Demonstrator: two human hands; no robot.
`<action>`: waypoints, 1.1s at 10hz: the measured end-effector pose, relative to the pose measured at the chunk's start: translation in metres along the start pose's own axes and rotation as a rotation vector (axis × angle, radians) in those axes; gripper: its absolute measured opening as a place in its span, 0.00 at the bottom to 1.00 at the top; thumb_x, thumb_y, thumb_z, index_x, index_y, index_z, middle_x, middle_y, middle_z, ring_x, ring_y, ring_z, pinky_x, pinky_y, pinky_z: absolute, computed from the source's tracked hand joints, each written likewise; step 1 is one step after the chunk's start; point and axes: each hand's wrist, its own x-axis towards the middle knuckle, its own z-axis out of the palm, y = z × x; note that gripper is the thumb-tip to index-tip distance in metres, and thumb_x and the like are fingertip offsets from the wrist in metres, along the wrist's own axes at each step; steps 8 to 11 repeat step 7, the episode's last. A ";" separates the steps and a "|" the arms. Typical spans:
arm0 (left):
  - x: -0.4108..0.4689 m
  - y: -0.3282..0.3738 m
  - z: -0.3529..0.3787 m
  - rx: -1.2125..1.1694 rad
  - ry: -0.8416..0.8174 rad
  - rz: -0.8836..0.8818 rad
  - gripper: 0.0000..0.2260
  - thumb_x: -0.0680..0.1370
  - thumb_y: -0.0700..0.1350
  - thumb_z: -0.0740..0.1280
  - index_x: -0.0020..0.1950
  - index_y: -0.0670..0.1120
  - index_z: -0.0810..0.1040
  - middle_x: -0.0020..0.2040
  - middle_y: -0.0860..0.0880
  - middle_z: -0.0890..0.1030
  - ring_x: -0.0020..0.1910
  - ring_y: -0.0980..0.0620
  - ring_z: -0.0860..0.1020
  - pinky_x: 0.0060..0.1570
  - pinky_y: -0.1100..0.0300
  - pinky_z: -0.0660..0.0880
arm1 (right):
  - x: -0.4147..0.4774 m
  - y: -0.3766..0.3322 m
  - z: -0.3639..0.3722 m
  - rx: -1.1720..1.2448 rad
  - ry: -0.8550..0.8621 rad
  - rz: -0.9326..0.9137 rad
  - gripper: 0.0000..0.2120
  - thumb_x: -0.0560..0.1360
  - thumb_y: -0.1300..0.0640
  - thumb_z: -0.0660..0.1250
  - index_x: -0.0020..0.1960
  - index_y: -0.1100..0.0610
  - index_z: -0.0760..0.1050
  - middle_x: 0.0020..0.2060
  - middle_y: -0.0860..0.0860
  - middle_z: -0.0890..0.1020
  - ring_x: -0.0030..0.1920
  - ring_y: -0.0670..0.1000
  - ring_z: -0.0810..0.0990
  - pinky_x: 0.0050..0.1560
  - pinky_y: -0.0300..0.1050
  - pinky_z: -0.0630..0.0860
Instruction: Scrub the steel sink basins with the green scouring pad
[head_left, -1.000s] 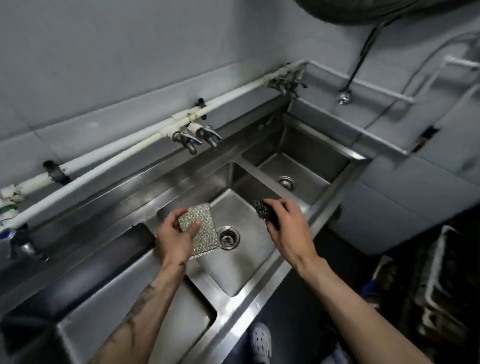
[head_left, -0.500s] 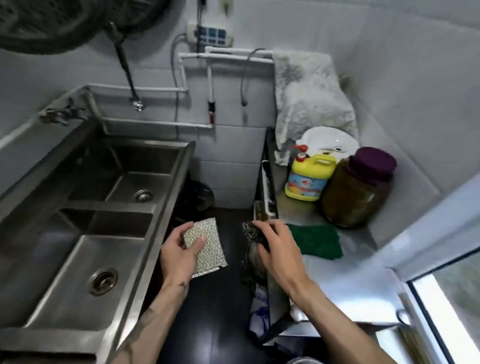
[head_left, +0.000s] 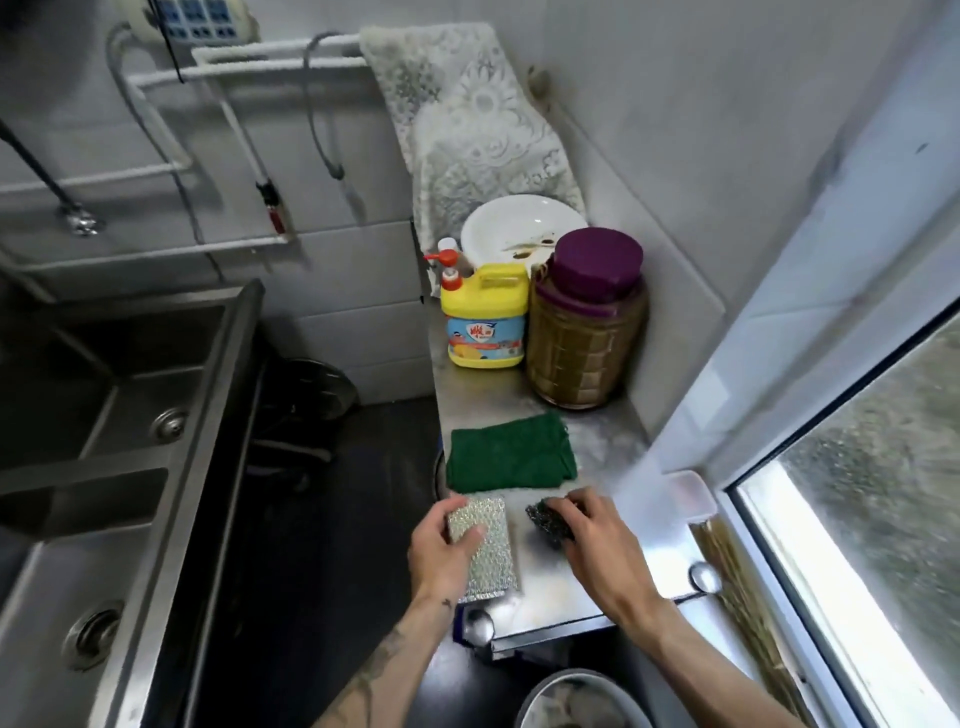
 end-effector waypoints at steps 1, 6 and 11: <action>0.015 -0.009 0.014 0.052 -0.002 -0.022 0.16 0.78 0.38 0.77 0.57 0.58 0.82 0.62 0.56 0.81 0.65 0.53 0.76 0.63 0.60 0.72 | 0.007 0.010 0.014 -0.028 -0.024 0.014 0.29 0.76 0.65 0.65 0.74 0.48 0.70 0.66 0.50 0.73 0.65 0.55 0.72 0.60 0.46 0.76; 0.021 -0.034 0.026 0.563 0.048 0.105 0.19 0.79 0.48 0.76 0.68 0.56 0.78 0.55 0.54 0.69 0.38 0.61 0.75 0.42 0.58 0.73 | 0.010 0.018 0.037 -0.007 0.009 -0.071 0.23 0.78 0.44 0.66 0.72 0.46 0.72 0.64 0.47 0.75 0.62 0.53 0.77 0.58 0.47 0.77; 0.021 -0.031 0.022 0.560 0.040 0.118 0.20 0.79 0.51 0.75 0.70 0.58 0.76 0.57 0.54 0.69 0.43 0.55 0.79 0.44 0.54 0.78 | 0.009 0.018 0.038 -0.016 0.006 -0.066 0.23 0.79 0.41 0.64 0.72 0.46 0.71 0.65 0.47 0.74 0.64 0.52 0.76 0.64 0.47 0.74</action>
